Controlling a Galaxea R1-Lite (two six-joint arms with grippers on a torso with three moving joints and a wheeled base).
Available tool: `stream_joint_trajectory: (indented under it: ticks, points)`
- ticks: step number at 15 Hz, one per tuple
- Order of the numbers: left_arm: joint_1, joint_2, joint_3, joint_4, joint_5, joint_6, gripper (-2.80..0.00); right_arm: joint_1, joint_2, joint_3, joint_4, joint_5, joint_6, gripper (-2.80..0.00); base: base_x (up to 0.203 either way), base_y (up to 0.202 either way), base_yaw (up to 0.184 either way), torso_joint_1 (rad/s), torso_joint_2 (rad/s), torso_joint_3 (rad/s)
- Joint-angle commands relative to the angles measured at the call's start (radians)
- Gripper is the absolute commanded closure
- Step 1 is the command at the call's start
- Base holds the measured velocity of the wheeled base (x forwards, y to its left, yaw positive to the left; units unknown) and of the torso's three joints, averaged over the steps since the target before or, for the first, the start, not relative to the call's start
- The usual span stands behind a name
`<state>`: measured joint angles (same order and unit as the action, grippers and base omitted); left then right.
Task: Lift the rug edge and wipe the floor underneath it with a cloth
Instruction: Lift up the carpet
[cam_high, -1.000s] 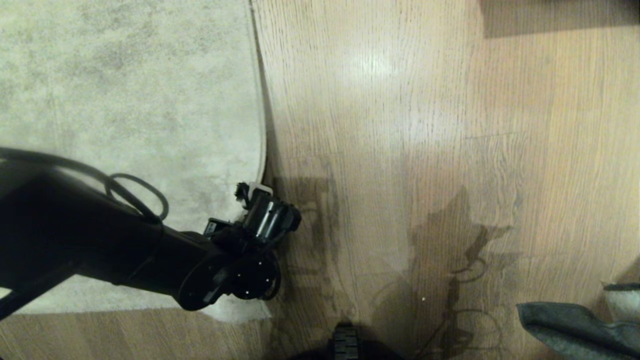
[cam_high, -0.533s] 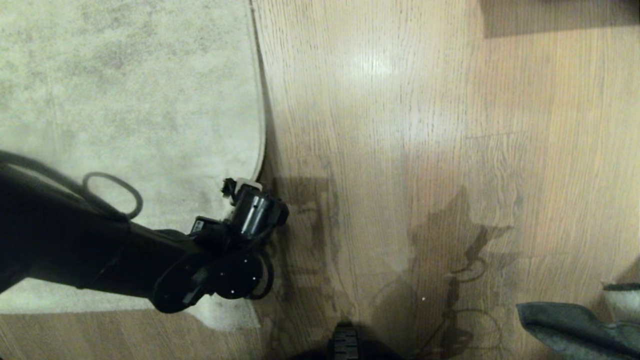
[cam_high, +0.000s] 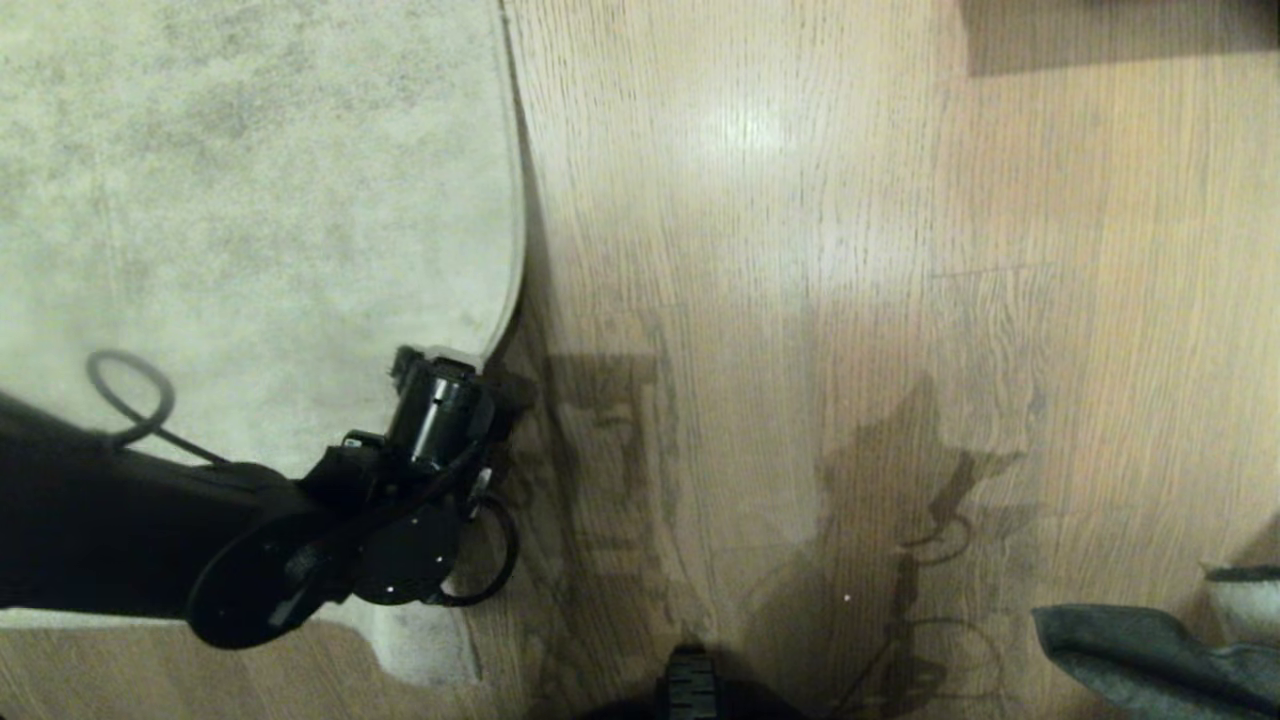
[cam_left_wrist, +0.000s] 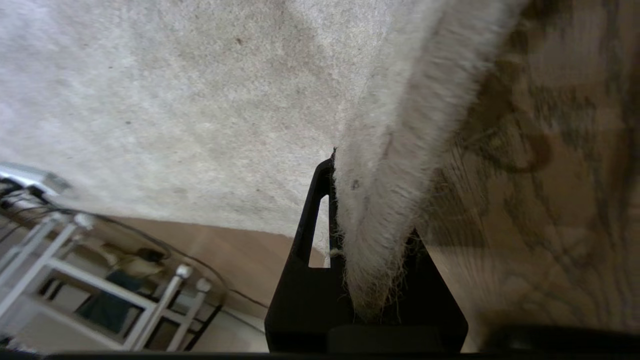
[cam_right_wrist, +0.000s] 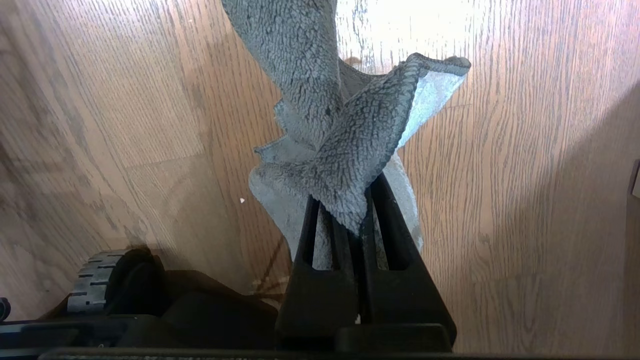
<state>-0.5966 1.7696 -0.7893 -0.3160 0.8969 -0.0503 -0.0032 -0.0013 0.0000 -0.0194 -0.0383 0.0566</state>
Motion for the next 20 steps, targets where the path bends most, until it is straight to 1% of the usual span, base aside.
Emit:
stream_joint_trajectory:
  ticks: [1, 3, 4, 6, 7, 8, 10, 12, 13, 14, 16, 18, 20]
  points:
    - [0.026, -0.039, 0.007, -0.003, -0.037, 0.024, 0.0, 0.0, 0.001, 0.0, -0.001, 0.0, 0.0, 0.0, 0.0, 0.0, 0.0, 0.0, 0.0, 0.0]
    - [0.055, -0.067, 0.002, -0.003, -0.078, 0.1, 0.0, 0.0, 0.001, 0.0, -0.001, 0.0, 0.0, 0.0, 0.0, 0.0, 0.0, 0.0, 0.0, 0.0]
    - [0.077, -0.082, 0.002, -0.003, -0.114, 0.141, 0.0, 0.0, 0.001, 0.0, -0.001, 0.0, 0.0, 0.0, 0.0, 0.0, 0.0, 0.0, 0.0, 0.0]
    - [0.124, -0.103, 0.003, -0.004, -0.208, 0.231, 0.0, 0.0, 0.001, 0.0, -0.001, 0.0, 0.0, 0.0, 0.0, 0.0, 0.0, 0.0, 0.0, 0.0]
    - [0.143, -0.108, 0.001, -0.008, -0.238, 0.268, 0.0, 0.0, 0.001, 0.0, 0.0, 0.0, 0.0, 0.0, 0.0, 0.0, 0.0, 0.0, 0.0, 0.0]
    - [0.156, -0.108, -0.002, -0.044, -0.259, 0.3, 0.0, 0.0, 0.001, 0.0, -0.001, 0.0, 0.0, 0.0, 0.0, 0.0, 0.0, 0.0, 0.0, 0.0]
    - [0.195, -0.092, -0.001, -0.158, -0.313, 0.388, 0.0, 0.0, 0.001, 0.0, -0.001, 0.0, 0.0, 0.0, 0.0, 0.0, 0.0, 0.0, 0.0, 0.0]
    - [0.24, -0.083, -0.002, -0.24, -0.403, 0.465, 0.0, 0.0, 0.001, 0.0, -0.001, 0.0, 0.0, 0.0, 0.0, 0.0, 0.0, 0.0, 0.0, 0.0]
    - [0.248, -0.081, -0.002, -0.259, -0.429, 0.483, 0.0, 0.0, 0.001, 0.0, -0.001, 0.0, 0.0, 0.0, 0.0, 0.0, 0.0, 0.0, 0.0, 0.0]
    - [0.25, -0.083, -0.002, -0.266, -0.438, 0.491, 0.0, 0.0, 0.001, 0.0, -0.001, 0.0, 0.0, 0.0, 0.0, 0.0, 0.0, 0.0, 0.0, 0.0]
    - [0.248, -0.09, -0.001, -0.272, -0.441, 0.49, 0.0, 0.0, 0.001, 0.0, -0.001, 0.0, 0.0, 0.0, 0.0, 0.0, 0.0, 0.0, 0.0, 0.0]
    - [0.247, -0.097, 0.008, -0.319, -0.443, 0.495, 0.0, 0.0, 0.001, 0.0, -0.001, 0.0, 0.0, 0.0, 0.0, 0.0, 0.0, 0.0, 0.0, 0.0]
    - [0.244, -0.111, 0.007, -0.333, -0.437, 0.494, 0.0, 0.0, 0.001, 0.0, -0.001, 0.0, 0.0, 0.0, 0.0, 0.0, 0.0, 0.0, 0.0, 0.0]
